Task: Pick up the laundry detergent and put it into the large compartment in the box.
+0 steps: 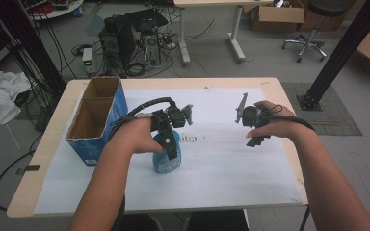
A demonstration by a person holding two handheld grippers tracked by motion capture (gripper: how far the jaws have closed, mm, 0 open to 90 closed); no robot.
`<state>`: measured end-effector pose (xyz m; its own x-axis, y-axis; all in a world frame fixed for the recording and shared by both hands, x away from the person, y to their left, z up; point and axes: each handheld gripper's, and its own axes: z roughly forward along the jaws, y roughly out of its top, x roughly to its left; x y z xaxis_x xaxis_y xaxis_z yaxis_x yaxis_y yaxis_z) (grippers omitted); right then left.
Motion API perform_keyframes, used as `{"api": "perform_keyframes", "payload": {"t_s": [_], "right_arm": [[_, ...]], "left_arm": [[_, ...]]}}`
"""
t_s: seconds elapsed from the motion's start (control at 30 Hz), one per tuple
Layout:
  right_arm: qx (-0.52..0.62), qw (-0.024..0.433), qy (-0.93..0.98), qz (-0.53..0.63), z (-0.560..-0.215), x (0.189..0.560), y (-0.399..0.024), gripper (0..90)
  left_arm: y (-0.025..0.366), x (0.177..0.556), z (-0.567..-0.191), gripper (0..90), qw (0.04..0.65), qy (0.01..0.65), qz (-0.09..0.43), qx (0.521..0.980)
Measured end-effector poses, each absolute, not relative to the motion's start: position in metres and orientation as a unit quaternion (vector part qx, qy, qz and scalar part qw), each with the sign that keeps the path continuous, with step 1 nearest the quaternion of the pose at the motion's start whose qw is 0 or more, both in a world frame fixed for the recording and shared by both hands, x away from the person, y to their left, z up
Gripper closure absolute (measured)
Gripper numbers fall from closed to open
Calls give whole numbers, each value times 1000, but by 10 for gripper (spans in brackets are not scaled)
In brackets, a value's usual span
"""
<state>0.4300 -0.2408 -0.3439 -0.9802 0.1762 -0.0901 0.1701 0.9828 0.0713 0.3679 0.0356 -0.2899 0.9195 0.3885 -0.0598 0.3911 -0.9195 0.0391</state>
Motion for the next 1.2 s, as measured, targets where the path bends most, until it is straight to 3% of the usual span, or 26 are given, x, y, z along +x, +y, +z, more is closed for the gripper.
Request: {"api": "perform_keyframes", "payload": {"t_s": [1.2], "right_arm": [[90,52,994,32,-347,431,-240,164]], "left_arm": [[37,368,-295,221,23,199,0,980]]}}
